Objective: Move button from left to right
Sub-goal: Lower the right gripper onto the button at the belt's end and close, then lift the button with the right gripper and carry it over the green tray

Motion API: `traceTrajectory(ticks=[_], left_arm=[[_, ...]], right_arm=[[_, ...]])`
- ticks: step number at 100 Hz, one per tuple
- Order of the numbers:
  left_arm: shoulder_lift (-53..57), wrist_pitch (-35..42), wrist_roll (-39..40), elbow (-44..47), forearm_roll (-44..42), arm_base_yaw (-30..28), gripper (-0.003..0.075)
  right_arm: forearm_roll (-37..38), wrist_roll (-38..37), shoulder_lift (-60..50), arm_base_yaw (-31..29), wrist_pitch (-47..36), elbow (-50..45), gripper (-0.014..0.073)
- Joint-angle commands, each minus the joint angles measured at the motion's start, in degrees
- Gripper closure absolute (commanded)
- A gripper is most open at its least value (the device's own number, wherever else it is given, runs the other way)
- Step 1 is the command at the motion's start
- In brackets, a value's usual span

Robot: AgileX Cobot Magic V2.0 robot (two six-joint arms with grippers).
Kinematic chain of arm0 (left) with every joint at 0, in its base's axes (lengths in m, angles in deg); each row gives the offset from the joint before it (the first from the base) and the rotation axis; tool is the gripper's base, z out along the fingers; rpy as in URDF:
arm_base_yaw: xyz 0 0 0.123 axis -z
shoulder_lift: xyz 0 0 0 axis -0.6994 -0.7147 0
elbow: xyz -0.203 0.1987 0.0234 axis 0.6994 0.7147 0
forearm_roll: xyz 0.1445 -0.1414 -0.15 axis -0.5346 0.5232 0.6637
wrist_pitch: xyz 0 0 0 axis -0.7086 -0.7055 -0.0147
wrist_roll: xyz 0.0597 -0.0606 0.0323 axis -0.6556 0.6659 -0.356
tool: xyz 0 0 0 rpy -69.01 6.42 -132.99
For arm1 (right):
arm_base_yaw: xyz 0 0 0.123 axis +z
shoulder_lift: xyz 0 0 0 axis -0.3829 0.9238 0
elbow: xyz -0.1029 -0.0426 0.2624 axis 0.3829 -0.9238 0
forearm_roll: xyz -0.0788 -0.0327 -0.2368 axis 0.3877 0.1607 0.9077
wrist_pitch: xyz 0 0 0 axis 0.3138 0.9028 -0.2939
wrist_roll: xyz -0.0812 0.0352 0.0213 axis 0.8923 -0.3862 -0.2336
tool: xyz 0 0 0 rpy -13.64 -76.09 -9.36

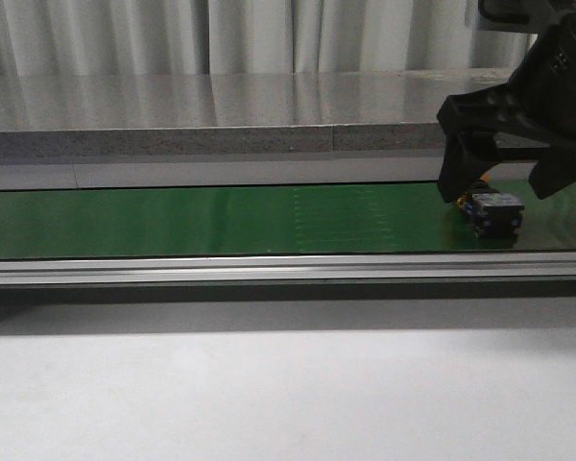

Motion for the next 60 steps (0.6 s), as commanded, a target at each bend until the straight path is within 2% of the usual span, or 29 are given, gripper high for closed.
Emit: traceTrajectory(ticks=[1,9,19,43,60], left_arm=[[-0.47,4.08,0.14,-1.52,0.33,0.60,0.0739],[-0.47,4.08,0.14,-1.52,0.33,0.60,0.0739],[-0.47,4.08,0.14,-1.52,0.33,0.60,0.0739],[-0.47,4.08,0.14,-1.52,0.33,0.60,0.0739],[-0.47,4.08,0.14,-1.52,0.33,0.60,0.0739]], right_arm=[[1.23,0.78,-0.85,-0.03,-4.25,2.00,-0.0060],[2.06,0.78,0.35,-0.12,-4.52,2.00,-0.0038],[2.26,0.78,1.61,-0.12,-4.67,2.00,0.0040],[2.26,0.78,1.92,-0.12,-4.67,2.43,0.0337],[2.33,0.78,1.72,-0.12,-1.12,5.74,0.0358]])
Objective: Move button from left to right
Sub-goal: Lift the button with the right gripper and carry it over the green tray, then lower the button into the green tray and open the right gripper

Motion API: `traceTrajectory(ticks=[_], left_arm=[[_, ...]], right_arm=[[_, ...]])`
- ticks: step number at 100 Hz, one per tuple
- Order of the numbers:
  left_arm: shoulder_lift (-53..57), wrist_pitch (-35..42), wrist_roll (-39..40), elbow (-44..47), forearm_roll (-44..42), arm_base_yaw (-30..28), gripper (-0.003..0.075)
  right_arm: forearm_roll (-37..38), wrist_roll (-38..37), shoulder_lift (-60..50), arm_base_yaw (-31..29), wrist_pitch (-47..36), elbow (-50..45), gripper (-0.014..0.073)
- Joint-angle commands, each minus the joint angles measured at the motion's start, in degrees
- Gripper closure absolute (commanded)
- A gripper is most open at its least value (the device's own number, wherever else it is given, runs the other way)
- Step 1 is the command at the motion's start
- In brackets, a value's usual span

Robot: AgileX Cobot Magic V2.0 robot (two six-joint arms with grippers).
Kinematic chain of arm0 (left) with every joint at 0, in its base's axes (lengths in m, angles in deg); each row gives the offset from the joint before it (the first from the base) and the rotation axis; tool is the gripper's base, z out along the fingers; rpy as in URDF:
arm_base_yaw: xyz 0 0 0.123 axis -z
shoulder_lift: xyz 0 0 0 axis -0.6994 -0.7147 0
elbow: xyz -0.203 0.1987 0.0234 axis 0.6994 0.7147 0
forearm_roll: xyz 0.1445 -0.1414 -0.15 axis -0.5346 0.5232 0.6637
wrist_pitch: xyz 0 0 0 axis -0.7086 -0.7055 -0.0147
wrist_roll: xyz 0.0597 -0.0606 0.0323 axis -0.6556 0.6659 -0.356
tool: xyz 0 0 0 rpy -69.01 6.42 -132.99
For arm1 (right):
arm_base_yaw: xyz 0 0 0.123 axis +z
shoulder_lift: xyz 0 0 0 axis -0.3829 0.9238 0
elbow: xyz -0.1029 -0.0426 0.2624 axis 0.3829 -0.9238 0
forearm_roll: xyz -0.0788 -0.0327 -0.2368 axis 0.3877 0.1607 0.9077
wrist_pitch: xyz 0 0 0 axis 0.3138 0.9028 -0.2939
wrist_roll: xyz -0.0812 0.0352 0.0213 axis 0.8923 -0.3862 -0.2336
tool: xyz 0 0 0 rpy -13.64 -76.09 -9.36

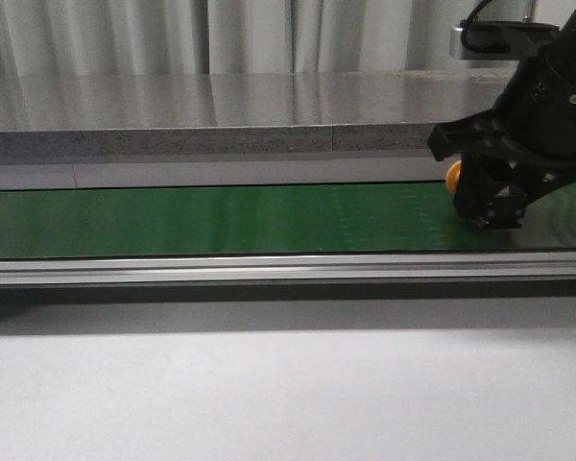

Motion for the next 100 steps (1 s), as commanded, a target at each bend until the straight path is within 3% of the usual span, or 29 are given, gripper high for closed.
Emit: traceTrajectory(ticks=[1,33,52,68,100], left_arm=[[-0.47,4.08,0.14,-1.52,0.42,0.60,0.0739],[-0.47,4.08,0.14,-1.52,0.42,0.60,0.0739],[-0.47,4.08,0.14,-1.52,0.42,0.60,0.0739],[-0.47,4.08,0.14,-1.52,0.42,0.60,0.0739],[-0.47,4.08,0.14,-1.52,0.42,0.60,0.0739]], right_arm=[[0.43,0.65,-2.58,-0.12,-0.33,3.64,0.0358],[10.45,0.65,-7.13,-3.33,7.93,9.67,0.0358],[10.69,0.92,-9.49,-13.10,7.86,9.67,0.0358],[10.69,5.39,-9.40,-21.50,7.63,9.67,0.0358],[10.64,8.82,-7.42,-34.31,1.03,9.67,0.0358]])
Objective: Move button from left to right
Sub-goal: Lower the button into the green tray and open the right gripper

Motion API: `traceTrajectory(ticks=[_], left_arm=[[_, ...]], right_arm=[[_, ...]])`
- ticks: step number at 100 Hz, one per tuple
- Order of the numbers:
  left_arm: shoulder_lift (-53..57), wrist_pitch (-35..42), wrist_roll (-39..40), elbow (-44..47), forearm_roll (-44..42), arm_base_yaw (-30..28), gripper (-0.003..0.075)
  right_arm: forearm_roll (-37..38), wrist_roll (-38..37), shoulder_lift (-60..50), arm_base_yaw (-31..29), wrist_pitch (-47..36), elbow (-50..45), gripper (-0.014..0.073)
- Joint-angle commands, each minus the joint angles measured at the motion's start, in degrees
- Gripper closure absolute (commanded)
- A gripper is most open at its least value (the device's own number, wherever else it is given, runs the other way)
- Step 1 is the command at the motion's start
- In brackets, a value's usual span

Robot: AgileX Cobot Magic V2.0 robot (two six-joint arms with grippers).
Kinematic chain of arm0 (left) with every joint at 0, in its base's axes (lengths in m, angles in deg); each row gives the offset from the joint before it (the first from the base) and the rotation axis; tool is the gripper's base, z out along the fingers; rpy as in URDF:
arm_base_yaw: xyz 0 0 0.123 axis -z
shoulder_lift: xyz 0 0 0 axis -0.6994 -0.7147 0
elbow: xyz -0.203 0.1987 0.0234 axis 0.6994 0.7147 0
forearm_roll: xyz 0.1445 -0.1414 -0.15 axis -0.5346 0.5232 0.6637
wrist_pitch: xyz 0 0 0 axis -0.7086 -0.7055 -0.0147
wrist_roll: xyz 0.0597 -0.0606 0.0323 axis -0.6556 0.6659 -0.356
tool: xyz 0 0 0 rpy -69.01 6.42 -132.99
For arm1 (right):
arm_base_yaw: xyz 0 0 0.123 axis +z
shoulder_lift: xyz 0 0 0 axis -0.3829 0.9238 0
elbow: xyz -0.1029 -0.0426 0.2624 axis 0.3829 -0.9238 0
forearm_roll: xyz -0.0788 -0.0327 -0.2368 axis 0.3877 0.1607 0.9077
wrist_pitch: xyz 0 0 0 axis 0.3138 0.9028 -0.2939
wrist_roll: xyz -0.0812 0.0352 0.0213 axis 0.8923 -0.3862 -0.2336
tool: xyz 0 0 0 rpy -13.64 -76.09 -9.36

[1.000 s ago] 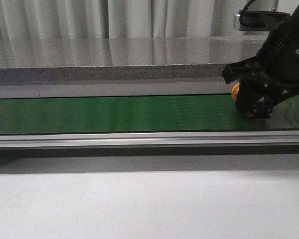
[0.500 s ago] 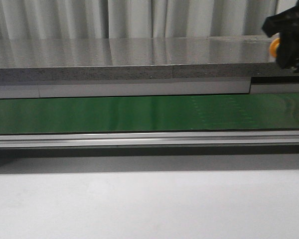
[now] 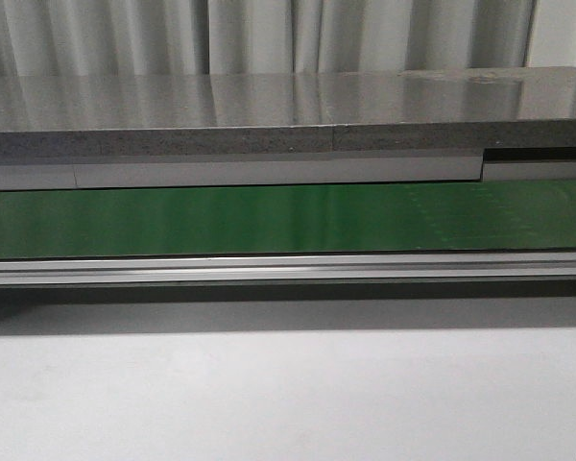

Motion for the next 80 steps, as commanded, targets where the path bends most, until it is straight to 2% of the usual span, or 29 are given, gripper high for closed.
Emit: traceTrajectory(ticks=[1,22,51,80], left_arm=[[-0.47,4.08,0.14,-1.52,0.42,0.60,0.0739],[-0.47,4.08,0.14,-1.52,0.42,0.60,0.0739],[-0.47,4.08,0.14,-1.52,0.42,0.60,0.0739],[-0.47,4.08,0.14,-1.52,0.42,0.60,0.0739]], right_arm=[[0.67,2.14,-0.60,-2.71,-4.53,1.81,0.0358],[0.39,2.92,5.86,-5.57,-6.45,1.81,0.0358],[-1.16,9.23,12.96,-5.64,-8.18,1.81,0.0358],[-4.18,9.94,15.82,-5.64,-8.74,1.83,0.0356]])
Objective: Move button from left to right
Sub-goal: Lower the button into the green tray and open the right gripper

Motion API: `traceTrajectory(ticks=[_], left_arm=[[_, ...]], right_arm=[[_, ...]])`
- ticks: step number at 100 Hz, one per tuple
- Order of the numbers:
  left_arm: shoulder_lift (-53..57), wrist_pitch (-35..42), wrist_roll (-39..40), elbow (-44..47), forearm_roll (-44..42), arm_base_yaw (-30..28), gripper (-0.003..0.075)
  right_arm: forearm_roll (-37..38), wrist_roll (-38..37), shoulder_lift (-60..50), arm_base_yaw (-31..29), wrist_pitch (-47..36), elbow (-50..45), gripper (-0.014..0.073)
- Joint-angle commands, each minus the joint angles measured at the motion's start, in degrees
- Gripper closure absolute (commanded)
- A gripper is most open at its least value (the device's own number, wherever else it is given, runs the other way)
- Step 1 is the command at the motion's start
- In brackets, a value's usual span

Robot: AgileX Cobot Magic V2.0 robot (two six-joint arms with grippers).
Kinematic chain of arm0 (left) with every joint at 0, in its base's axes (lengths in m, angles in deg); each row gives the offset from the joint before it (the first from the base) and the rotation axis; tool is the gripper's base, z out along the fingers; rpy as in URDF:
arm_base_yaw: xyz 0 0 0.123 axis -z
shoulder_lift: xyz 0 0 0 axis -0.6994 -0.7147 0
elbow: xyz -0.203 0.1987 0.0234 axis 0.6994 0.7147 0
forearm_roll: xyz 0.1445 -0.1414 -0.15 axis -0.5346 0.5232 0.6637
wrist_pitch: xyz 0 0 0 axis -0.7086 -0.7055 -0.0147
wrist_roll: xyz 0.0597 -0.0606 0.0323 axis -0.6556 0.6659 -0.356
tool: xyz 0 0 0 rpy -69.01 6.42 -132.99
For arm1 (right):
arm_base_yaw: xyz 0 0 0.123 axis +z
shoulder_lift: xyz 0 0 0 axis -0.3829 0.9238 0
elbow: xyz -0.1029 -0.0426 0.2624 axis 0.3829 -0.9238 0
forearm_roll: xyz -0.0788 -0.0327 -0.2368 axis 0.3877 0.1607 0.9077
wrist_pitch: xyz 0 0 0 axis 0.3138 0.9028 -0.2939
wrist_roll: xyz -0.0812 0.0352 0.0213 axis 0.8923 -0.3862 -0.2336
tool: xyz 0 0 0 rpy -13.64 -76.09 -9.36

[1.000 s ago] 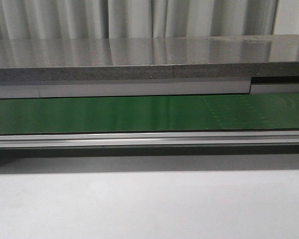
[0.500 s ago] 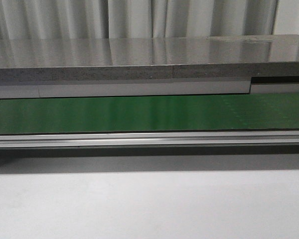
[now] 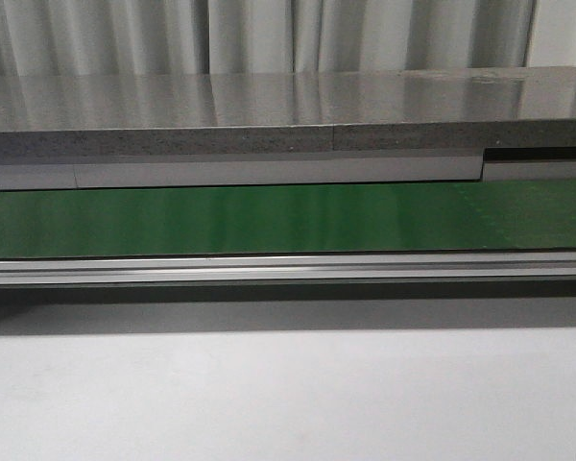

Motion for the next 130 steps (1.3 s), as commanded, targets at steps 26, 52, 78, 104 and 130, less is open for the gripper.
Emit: traceTrajectory(ticks=[26,52,78,104,130], left_arm=[[-0.47,4.08,0.14,-1.52,0.42,0.60,0.0739],[-0.47,4.08,0.14,-1.52,0.42,0.60,0.0739],[-0.47,4.08,0.14,-1.52,0.42,0.60,0.0739],[-0.47,4.08,0.14,-1.52,0.42,0.60,0.0739],[-0.47,4.08,0.14,-1.52,0.42,0.60,0.0739]], right_arm=[[-2.44,0.84,-1.96,-0.39,-3.73,1.79,0.0354],[-4.82,0.84,-1.96,-0.39,-3.62,1.79,0.0226],[-5.25,0.84,-1.96,-0.39,-3.60,1.79,0.0194],[-6.22,0.84,-1.96,-0.39,-3.43,1.79,0.0080],[-6.22,0.84,-4.30,-1.07,-3.44,1.79,0.0084]])
